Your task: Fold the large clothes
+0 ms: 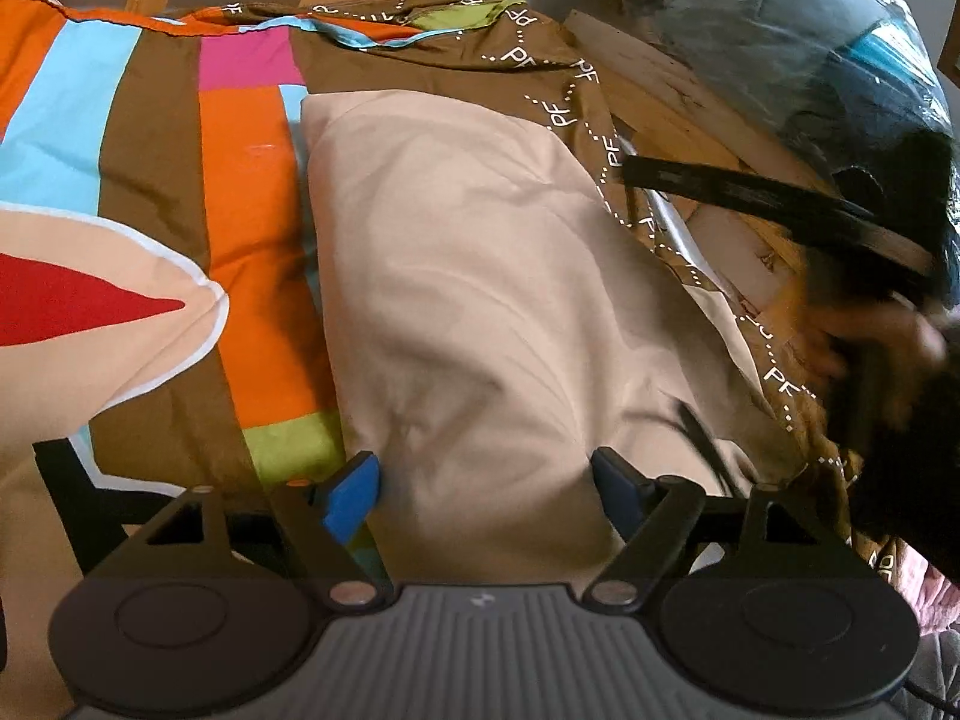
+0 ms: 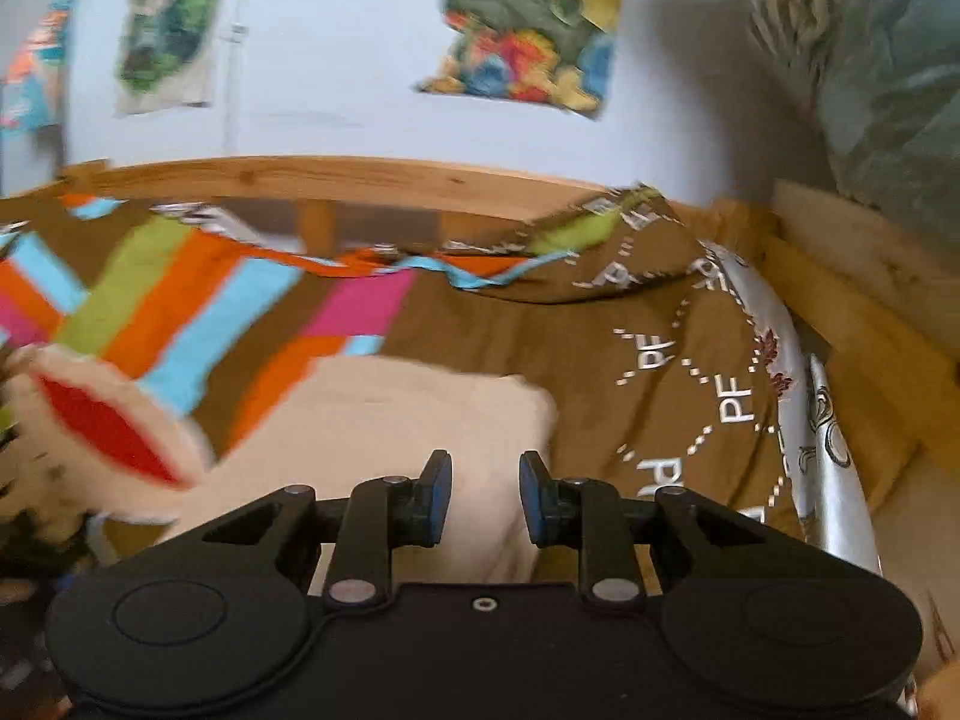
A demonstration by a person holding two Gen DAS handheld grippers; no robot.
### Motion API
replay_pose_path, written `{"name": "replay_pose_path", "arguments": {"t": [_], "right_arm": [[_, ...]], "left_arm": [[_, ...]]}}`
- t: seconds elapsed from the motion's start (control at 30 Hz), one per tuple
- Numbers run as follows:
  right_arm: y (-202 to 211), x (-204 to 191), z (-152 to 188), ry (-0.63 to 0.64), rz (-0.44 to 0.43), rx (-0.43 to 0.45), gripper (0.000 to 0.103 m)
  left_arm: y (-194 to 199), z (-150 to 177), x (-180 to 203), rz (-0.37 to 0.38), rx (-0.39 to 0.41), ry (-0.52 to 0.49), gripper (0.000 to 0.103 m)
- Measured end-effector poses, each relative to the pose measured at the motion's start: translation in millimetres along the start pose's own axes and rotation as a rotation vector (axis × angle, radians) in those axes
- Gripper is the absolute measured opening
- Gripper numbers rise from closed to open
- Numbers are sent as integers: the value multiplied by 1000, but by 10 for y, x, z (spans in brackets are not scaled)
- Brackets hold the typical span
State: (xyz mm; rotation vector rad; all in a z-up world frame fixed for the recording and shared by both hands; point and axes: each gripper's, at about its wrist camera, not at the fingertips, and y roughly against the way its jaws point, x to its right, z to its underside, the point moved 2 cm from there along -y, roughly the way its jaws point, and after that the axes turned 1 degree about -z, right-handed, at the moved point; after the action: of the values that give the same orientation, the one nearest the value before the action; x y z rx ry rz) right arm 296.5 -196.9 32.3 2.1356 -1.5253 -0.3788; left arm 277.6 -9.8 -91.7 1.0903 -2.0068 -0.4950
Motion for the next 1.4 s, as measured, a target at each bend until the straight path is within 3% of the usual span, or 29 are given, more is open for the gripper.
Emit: {"name": "replay_pose_path", "arguments": {"t": [0.07,0.2,0.4,0.5,0.57,0.6,0.63,0.73,0.83,0.9,1.07,1.23,1.33,1.4], "right_arm": [[122,-119,170,36,-27,-25,26],[-122,-203,648,47,34,-162,24],[-214,-342,854,108,113,-127,24],[40,-268,769,28,120,-98,28],[371,-203,743,-32,145,-43,43],[507,-168,744,-54,174,-31,61],[638,-129,761,-78,211,-24,71],[925,78,928,-226,291,-19,72],[850,329,1154,-407,251,-92,60],[758,383,1242,-433,240,-103,57],[544,76,1214,-161,324,-131,47],[599,-217,1178,54,401,-61,29],[577,-495,1184,308,435,-22,26],[563,-598,1187,389,429,-8,26]], "left_arm": [[-15,3,-22,0,-9,25,84],[-31,-2,-52,6,-17,52,85],[-37,13,32,-32,-9,7,85],[-23,24,15,-33,-15,31,88],[-12,36,8,-35,-13,44,88],[-12,36,13,-39,-11,45,88],[-13,31,23,-44,-10,41,88],[-21,22,28,-46,-7,38,88],[-22,23,6,-37,-5,49,88],[-26,18,7,-36,-4,50,88],[-24,16,26,-47,5,36,88],[-11,16,31,-55,10,31,88],[-7,18,25,-58,11,31,89],[-6,21,19,-57,10,33,89]]}}
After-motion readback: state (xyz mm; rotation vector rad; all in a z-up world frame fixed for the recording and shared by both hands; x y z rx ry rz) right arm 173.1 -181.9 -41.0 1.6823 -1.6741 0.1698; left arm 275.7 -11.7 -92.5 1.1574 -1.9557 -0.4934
